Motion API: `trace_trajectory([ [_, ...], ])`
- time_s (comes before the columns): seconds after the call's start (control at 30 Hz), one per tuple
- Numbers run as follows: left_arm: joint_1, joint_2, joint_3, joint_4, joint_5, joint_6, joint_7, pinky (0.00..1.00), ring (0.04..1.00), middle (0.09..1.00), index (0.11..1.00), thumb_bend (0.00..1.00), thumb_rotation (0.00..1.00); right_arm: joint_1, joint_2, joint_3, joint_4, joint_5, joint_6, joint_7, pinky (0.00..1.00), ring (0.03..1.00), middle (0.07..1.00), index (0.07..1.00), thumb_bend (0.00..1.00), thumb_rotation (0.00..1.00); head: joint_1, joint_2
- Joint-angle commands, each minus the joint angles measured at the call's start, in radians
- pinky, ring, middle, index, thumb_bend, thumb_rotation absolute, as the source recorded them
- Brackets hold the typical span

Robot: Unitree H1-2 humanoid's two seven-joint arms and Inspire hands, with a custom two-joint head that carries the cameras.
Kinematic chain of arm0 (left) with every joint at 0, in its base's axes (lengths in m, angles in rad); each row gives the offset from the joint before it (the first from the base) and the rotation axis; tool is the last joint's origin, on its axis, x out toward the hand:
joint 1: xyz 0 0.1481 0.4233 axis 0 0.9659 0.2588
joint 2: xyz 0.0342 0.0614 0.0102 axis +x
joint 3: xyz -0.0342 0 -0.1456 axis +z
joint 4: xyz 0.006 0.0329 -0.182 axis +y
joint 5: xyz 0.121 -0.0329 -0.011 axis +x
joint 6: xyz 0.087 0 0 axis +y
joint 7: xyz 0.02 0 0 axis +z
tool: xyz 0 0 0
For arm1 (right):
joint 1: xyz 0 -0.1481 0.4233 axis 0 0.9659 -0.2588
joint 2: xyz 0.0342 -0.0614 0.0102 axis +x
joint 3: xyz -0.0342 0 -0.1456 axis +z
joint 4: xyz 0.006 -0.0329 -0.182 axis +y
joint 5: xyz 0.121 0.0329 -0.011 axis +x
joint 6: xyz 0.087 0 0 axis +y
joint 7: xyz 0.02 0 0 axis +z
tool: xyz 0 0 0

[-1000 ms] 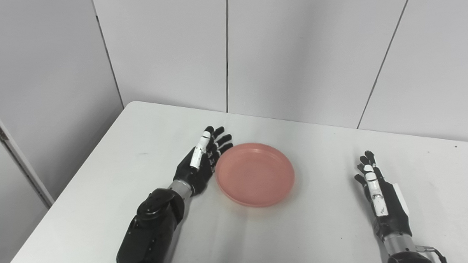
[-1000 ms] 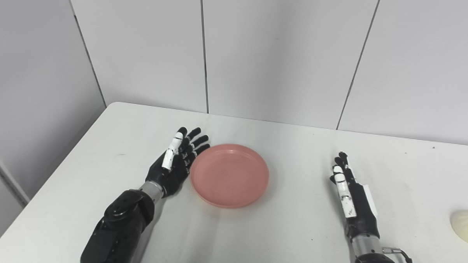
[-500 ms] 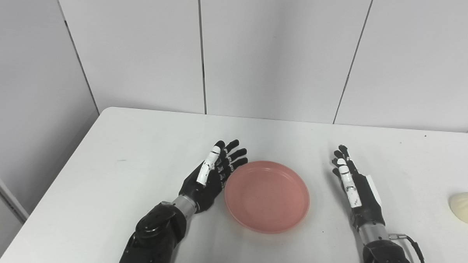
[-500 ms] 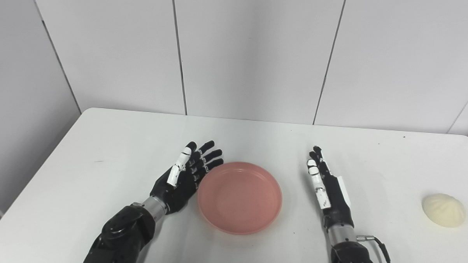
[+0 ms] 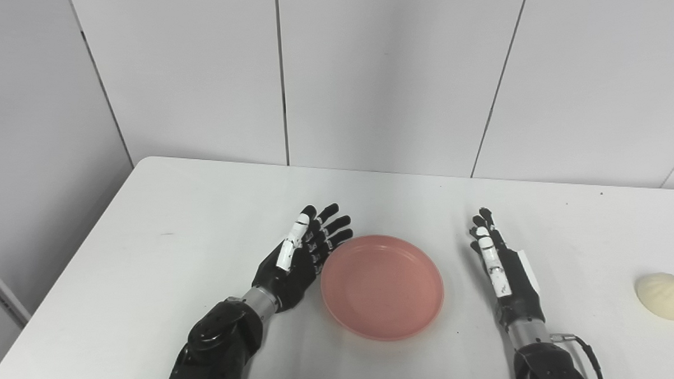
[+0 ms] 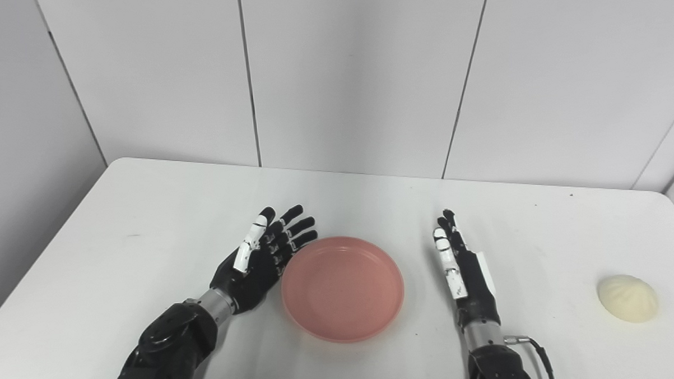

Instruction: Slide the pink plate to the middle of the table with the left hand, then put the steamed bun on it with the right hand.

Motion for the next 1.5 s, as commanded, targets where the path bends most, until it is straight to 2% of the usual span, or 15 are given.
trace_trajectory([
  [0.0,0.034,0.005,0.007,0.026,0.014,0.066,0.038,0.98,0.949,0.953,0.968,0.51,1.0,0.005,0.013,0.01,-0.008,-0.016,-0.001,-0.003,0.92,0.922,0.948,0.978,0.29,1.0,-0.016,-0.002],
  [0.07,0.039,0.006,0.013,0.027,0.018,0.063,0.041,0.99,0.956,0.959,0.972,0.51,1.0,0.006,0.006,0.019,-0.019,-0.042,-0.023,-0.016,0.89,0.902,0.939,0.97,0.32,1.0,-0.04,-0.004],
  [0.2,0.047,0.015,0.026,0.026,0.022,0.054,0.042,0.99,0.963,0.964,0.976,0.5,1.0,0.003,-0.011,0.047,-0.039,-0.138,-0.08,-0.055,0.81,0.865,0.922,0.964,0.5,1.0,-0.088,-0.01],
  [0.33,0.054,0.016,0.045,0.009,0.017,0.053,0.049,0.99,0.962,0.965,0.98,0.49,1.0,-0.005,-0.035,0.069,-0.079,-0.243,-0.099,-0.1,0.74,0.829,0.919,0.97,0.54,0.99,-0.13,-0.018],
  [0.37,0.054,0.018,0.049,0.008,0.017,0.054,0.052,0.99,0.962,0.965,0.98,0.49,1.0,-0.008,-0.041,0.07,-0.093,-0.27,-0.098,-0.113,0.73,0.821,0.918,0.971,0.54,0.98,-0.161,-0.025],
  [0.4,0.054,0.019,0.053,0.008,0.018,0.054,0.053,0.99,0.961,0.964,0.979,0.48,1.0,-0.009,-0.045,0.069,-0.102,-0.287,-0.097,-0.12,0.71,0.809,0.913,0.969,0.58,0.98,-0.161,-0.025],
  [0.5,0.056,0.023,0.064,0.004,0.019,0.057,0.058,0.99,0.958,0.96,0.978,0.47,1.0,-0.017,-0.054,0.056,-0.131,-0.33,-0.095,-0.143,0.7,0.808,0.905,0.962,0.63,0.96,-0.22,-0.037],
  [0.7,0.055,0.043,0.075,0.028,0.009,0.036,0.034,1.0,0.961,0.969,0.986,0.47,1.0,-0.045,-0.117,0.028,-0.169,-0.415,-0.104,-0.183,0.66,0.781,0.888,0.951,0.75,0.91,-0.291,-0.045],
  [0.83,0.047,0.059,0.079,0.068,0.009,0.016,0.015,0.97,0.943,0.951,0.961,0.5,1.0,-0.055,-0.172,0.028,-0.252,-0.516,-0.028,-0.166,0.57,0.74,0.871,0.965,0.83,0.89,-0.337,-0.05],
  [0.87,0.042,0.066,0.08,0.092,0.006,0.004,0.004,0.96,0.939,0.947,0.956,0.51,1.0,-0.058,-0.187,0.02,-0.29,-0.523,-0.01,-0.15,0.56,0.731,0.86,0.957,0.84,0.83,-0.362,-0.054],
  [1.03,0.022,0.088,0.094,0.188,-0.01,-0.045,-0.034,0.92,0.901,0.912,0.923,0.53,0.98,-0.071,-0.26,-0.009,-0.449,-0.58,0.119,-0.046,0.56,0.731,0.854,0.949,0.88,0.72,-0.41,-0.057],
  [1.17,0.004,0.102,0.103,0.249,-0.026,-0.068,-0.062,0.9,0.884,0.892,0.907,0.55,0.94,-0.077,-0.339,-0.036,-0.524,-0.634,0.227,0.055,0.55,0.735,0.851,0.945,0.91,0.69,-0.439,-0.062],
  [1.33,-0.017,0.112,0.118,0.314,-0.027,-0.09,-0.078,0.89,0.876,0.885,0.898,0.55,0.93,-0.068,-0.42,-0.062,-0.552,-0.707,0.337,0.144,0.6,0.75,0.865,0.927,0.94,0.7,-0.488,-0.072],
  [1.47,-0.039,0.123,0.128,0.382,-0.037,-0.101,-0.084,0.91,0.876,0.886,0.898,0.55,0.93,-0.045,-0.472,-0.096,-0.511,-0.729,0.344,0.135,0.54,0.697,0.831,0.894,0.94,0.68,-0.515,-0.076],
])
